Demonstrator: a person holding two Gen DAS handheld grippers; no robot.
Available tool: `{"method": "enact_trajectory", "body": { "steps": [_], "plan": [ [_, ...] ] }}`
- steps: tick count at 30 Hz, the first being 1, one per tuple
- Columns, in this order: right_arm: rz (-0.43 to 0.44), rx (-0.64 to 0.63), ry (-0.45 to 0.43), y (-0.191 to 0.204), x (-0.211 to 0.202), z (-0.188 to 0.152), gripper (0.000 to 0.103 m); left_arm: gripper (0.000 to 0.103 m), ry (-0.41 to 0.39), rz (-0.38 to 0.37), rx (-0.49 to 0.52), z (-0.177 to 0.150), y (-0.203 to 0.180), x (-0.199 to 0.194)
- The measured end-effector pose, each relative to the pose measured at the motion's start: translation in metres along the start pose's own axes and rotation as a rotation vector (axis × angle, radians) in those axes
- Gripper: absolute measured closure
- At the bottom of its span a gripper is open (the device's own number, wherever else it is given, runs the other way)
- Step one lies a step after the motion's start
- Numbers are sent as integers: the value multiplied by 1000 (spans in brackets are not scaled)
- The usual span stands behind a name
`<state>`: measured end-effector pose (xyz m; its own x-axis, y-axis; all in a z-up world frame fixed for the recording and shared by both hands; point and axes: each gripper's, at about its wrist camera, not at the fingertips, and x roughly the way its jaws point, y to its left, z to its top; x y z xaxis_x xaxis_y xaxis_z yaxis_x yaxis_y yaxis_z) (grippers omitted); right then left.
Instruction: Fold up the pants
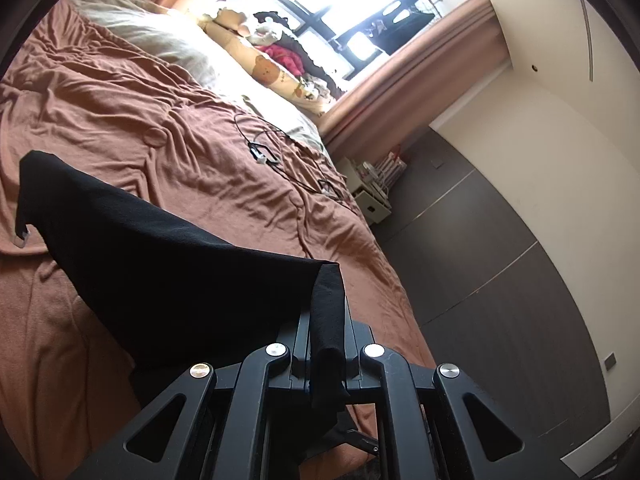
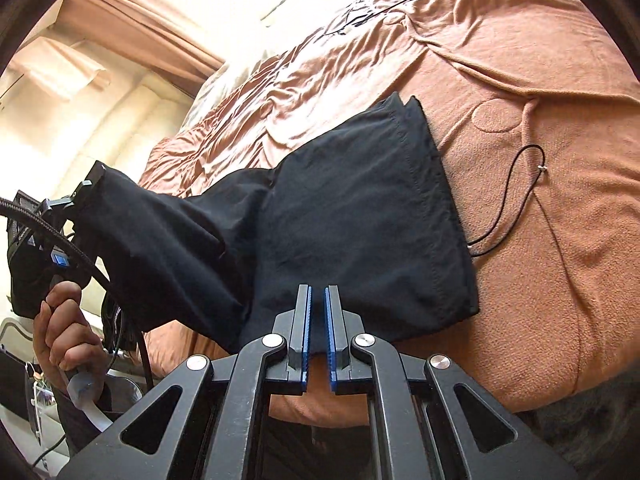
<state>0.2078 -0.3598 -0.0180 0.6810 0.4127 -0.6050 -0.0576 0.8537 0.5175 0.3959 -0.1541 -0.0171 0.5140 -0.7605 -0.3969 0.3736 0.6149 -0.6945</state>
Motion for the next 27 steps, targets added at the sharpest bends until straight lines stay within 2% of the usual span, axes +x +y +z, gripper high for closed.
{"method": "enact_trajectory", "body": {
  "steps": [7,13,19,27],
  "plan": [
    [-17,61,-38,-27,-30,-3,99,94,136,-46,88,-22,-37,61],
    [-33,98,-56,-48,-49,-9,99,94,239,-52,142,-45,-56,101],
    [-42,144,-57,-65,-58,-15,99,94,312,-70,136,-74,-58,113],
    [-38,142,-67,-67,-71,-20,99,94,359,-81,113,-105,-52,105]
  ]
}}
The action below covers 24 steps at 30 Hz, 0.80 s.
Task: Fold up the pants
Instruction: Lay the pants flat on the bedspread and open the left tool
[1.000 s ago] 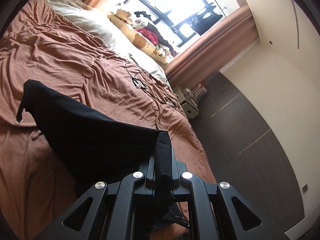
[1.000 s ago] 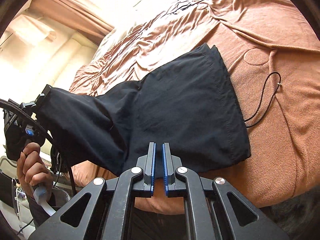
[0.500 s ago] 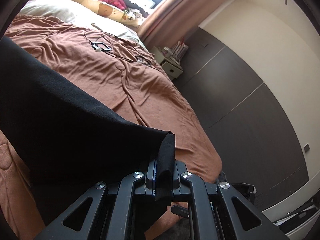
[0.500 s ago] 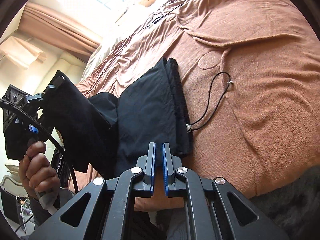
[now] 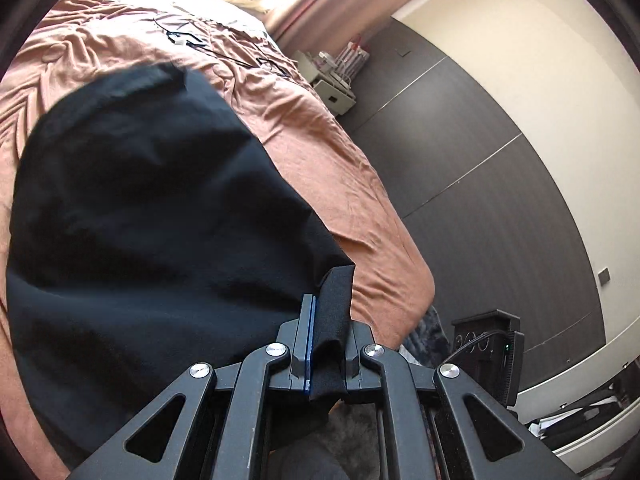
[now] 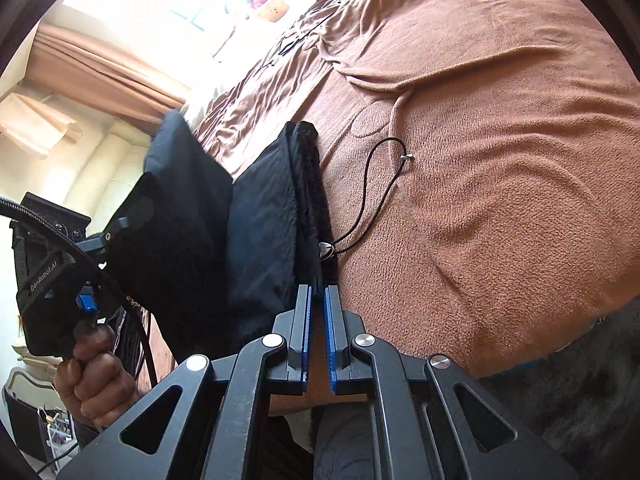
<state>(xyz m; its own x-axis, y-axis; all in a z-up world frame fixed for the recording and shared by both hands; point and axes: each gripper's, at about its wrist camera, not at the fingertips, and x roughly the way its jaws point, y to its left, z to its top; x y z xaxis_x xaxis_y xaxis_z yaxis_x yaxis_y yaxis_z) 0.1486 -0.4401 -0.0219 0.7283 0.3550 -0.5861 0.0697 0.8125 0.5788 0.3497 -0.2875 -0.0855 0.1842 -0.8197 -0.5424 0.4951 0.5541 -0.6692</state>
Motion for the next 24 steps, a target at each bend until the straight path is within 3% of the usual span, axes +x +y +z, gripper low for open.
{"method": "enact_trajectory", "body": {
  "steps": [11,13,15,17,19,24],
  "plan": [
    [24,-16,10,1,-12,-7,99,92,27,27,-60,-30,0,1],
    [40,-12,7,0,-13,-7,99,85,40,39,-72,-29,-1,6],
    [74,-3,3,-1,-13,-6,99,66,45,21,-90,-31,-1,4],
    [91,-2,0,-2,-14,-7,83,48,30,33,-101,-32,1,-1],
    [96,-3,-14,-2,-14,-6,47,42,0,45,-101,-37,3,-10],
    [101,-3,-13,-3,-3,-5,45,42,-41,106,-130,-41,21,-34]
  ]
}}
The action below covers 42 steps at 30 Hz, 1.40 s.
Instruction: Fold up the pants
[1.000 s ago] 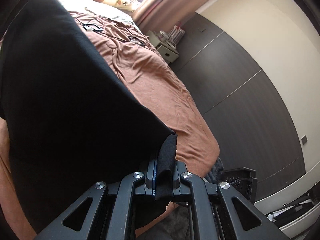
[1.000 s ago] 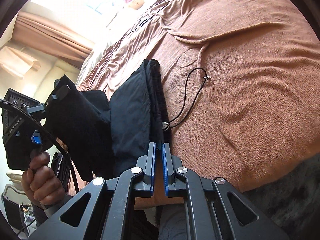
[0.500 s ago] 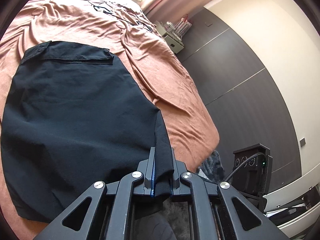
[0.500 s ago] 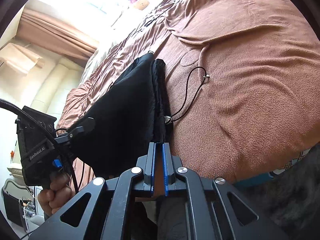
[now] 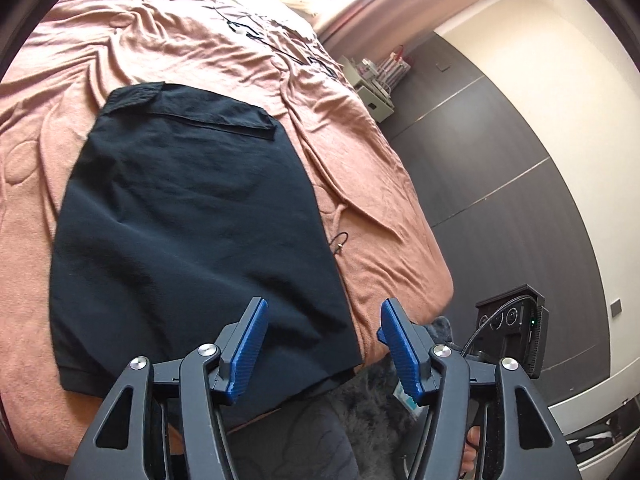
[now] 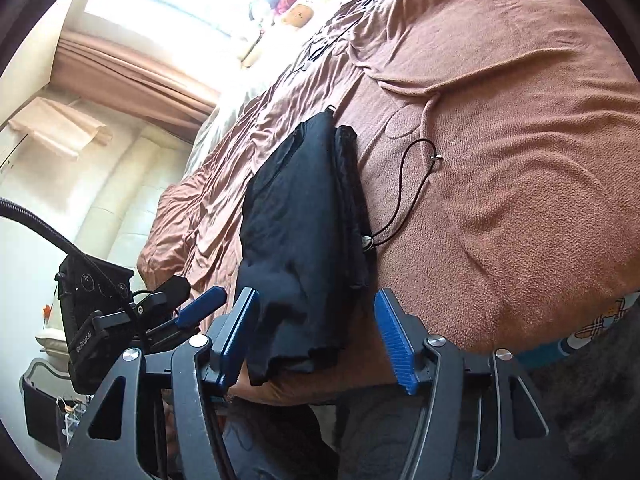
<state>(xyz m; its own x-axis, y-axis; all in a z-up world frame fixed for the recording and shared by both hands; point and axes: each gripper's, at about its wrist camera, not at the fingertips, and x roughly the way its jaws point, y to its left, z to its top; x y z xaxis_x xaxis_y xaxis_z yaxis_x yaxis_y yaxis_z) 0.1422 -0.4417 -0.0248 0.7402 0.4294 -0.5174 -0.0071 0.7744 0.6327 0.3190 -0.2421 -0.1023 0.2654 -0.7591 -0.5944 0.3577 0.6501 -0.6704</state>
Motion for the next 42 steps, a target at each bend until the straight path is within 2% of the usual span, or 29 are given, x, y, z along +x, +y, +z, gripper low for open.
{"method": "enact_trajectory", "body": {
  "steps": [6,8,11,12,16,19,24,27,29,30,31,37,42],
  "plan": [
    [-40,-34,69,6,27,-1,45,42,-49,68,-40,1,28,-22],
    [-40,-36,96,8,38,-2,49,42,-61,92,-55,1,37,-27],
    [-52,-34,140,6,55,-2,74,42,-77,117,-83,-1,54,-35],
    [-58,-32,151,5,59,0,89,42,-83,129,-93,-1,59,-37],
    [-66,-30,146,1,65,2,98,42,-97,195,-131,-3,81,-43],
    [-95,-29,130,-5,64,5,98,42,-103,228,-161,-4,98,-45],
    [-139,-12,132,-11,58,5,96,42,-99,232,-206,-7,123,-48],
    [-154,-24,107,-5,48,9,84,42,-92,219,-222,-7,132,-47],
    [-135,-37,72,1,41,12,70,42,-93,207,-231,-6,136,-46],
    [-139,-45,57,4,39,15,59,42,-93,200,-238,-6,138,-45],
    [-141,-54,47,6,37,16,55,42,-92,189,-247,-6,140,-44],
    [-130,-114,34,21,46,27,55,42,-83,145,-283,-4,150,-39],
    [-131,-136,60,21,67,33,55,44,-53,129,-324,-6,157,-31]
  ]
}}
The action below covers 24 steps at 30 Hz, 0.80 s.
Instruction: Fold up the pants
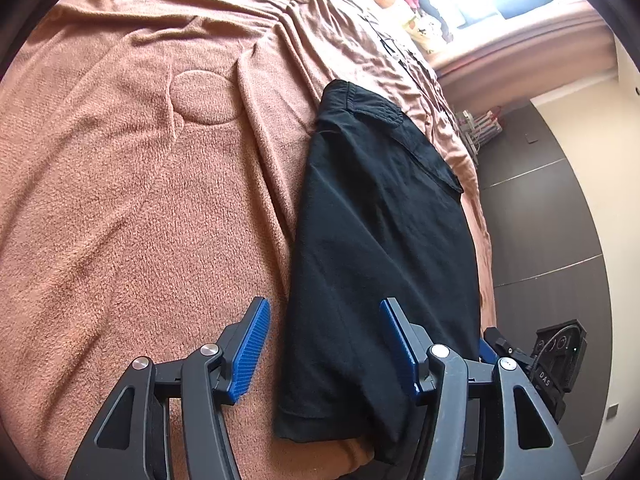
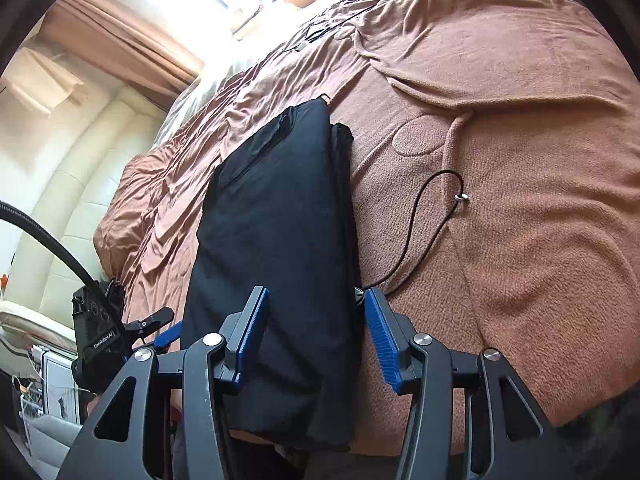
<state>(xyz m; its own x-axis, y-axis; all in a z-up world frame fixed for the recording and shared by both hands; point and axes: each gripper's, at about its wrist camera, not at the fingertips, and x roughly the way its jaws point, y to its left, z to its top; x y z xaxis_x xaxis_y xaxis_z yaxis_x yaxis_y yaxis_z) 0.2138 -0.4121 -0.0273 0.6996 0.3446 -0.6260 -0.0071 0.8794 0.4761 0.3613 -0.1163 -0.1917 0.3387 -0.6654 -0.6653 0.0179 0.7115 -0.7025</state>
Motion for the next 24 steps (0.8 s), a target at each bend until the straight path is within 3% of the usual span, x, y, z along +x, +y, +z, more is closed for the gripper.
{"method": "enact_trajectory", "body": {
  "steps": [7,10,12,14,16,24],
  "plan": [
    [-16,19,44,-12,35,10,55,62,77,-18,3,-10,-2,8],
    [18,58,53,-21,43,10,56,69,84,-15,3,-13,-3,8],
    [52,83,55,-26,45,9,61,87,82,8,13,-14,-5,7],
    [96,120,68,-30,48,8,68,92,81,19,20,-13,-9,5],
    [124,130,75,-31,49,9,73,93,74,9,35,-12,-14,-2],
    [115,121,85,-23,52,10,76,95,51,10,74,-1,-25,-26]
  ]
}}
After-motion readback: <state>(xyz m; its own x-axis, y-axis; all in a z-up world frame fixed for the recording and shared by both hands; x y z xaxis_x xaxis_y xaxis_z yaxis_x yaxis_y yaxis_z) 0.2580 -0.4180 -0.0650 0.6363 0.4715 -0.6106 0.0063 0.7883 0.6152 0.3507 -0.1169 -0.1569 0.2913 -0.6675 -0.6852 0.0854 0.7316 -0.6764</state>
